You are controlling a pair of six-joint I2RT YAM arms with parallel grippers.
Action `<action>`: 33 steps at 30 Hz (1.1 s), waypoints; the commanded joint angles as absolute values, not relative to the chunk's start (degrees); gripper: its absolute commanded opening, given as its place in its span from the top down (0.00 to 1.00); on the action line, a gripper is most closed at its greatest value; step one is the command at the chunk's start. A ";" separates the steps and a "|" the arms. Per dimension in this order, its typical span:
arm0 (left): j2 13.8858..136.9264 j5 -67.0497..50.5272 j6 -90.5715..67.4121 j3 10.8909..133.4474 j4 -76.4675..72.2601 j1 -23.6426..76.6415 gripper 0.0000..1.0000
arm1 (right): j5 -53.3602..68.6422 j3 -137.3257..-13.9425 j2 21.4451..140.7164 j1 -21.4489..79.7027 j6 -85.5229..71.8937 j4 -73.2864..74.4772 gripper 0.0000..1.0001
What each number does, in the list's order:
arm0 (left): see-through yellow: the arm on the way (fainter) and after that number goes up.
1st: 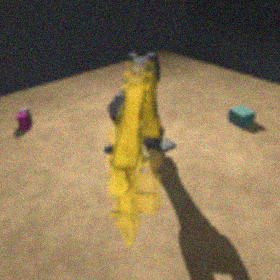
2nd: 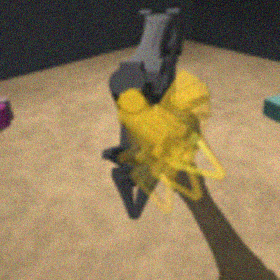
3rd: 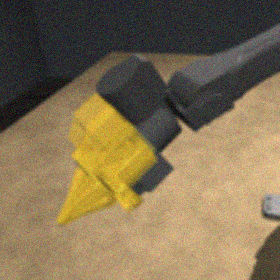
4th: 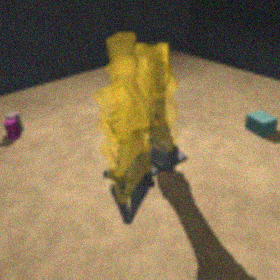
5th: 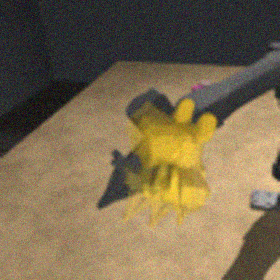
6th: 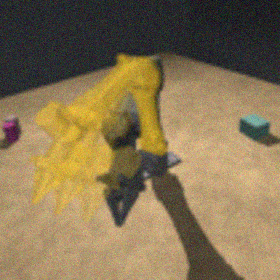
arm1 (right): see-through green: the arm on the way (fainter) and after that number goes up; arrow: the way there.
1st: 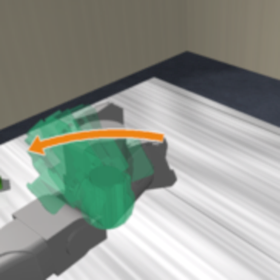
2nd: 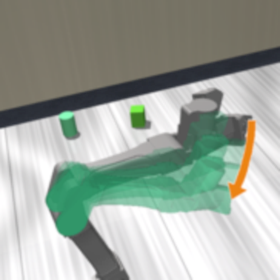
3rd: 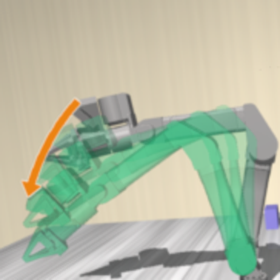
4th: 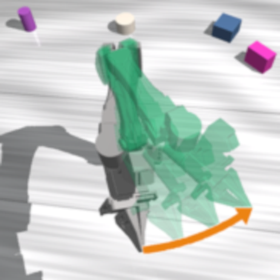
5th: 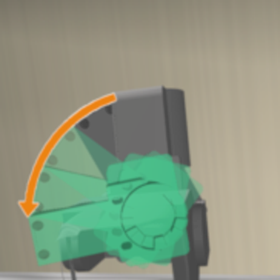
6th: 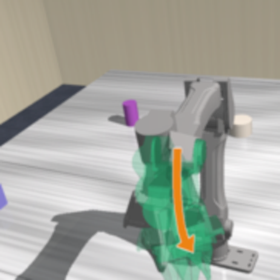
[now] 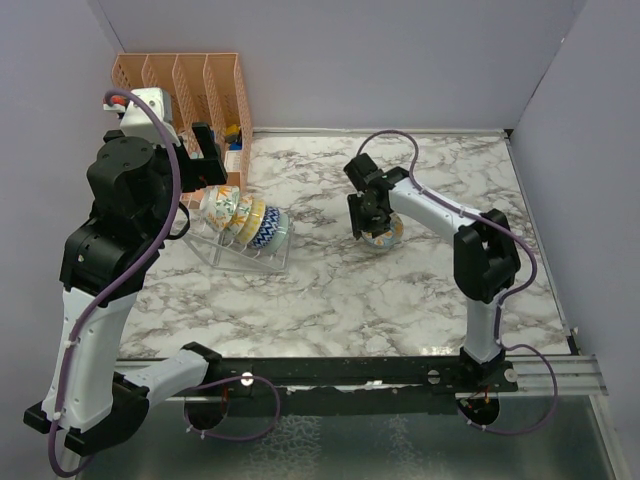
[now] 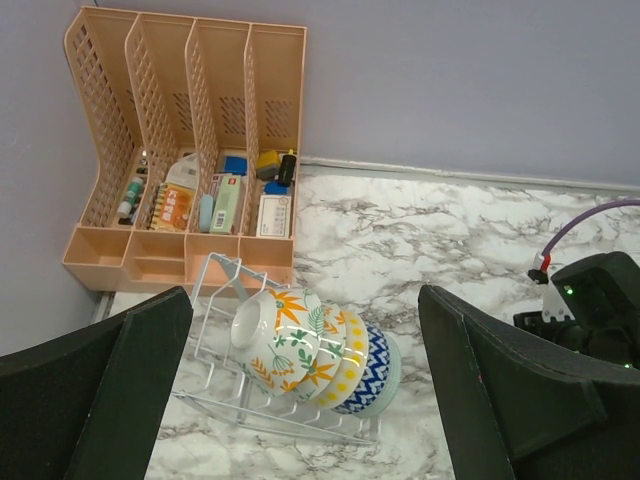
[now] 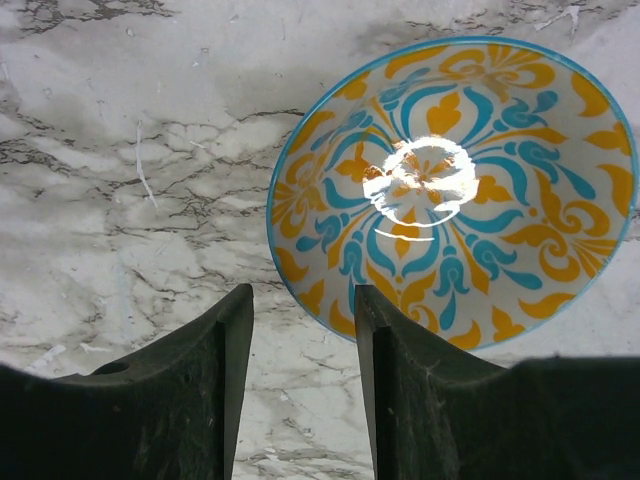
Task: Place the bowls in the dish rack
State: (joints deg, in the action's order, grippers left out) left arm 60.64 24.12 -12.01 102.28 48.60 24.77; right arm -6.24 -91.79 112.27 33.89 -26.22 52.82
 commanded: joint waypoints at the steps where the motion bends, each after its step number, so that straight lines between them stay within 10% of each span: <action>1: 59.77 25.92 -11.42 101.95 48.52 24.88 0.01 | -8.27 -92.27 114.79 34.91 -25.09 51.13 0.56; 11: 59.98 26.57 -10.53 101.52 48.10 24.89 0.01 | -12.65 -92.62 116.16 35.13 -25.65 51.57 0.60; 22: 59.86 26.40 -10.43 101.29 47.67 24.93 0.01 | -14.42 -91.02 113.64 35.11 -25.79 49.44 0.98; 33: 59.03 26.53 -10.50 101.51 47.70 24.91 0.01 | -11.92 -93.68 108.20 35.16 -25.21 48.79 0.99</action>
State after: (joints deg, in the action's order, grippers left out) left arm 60.18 25.06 -10.98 101.65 48.53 24.77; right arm -15.18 -91.74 112.12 34.81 -25.12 50.98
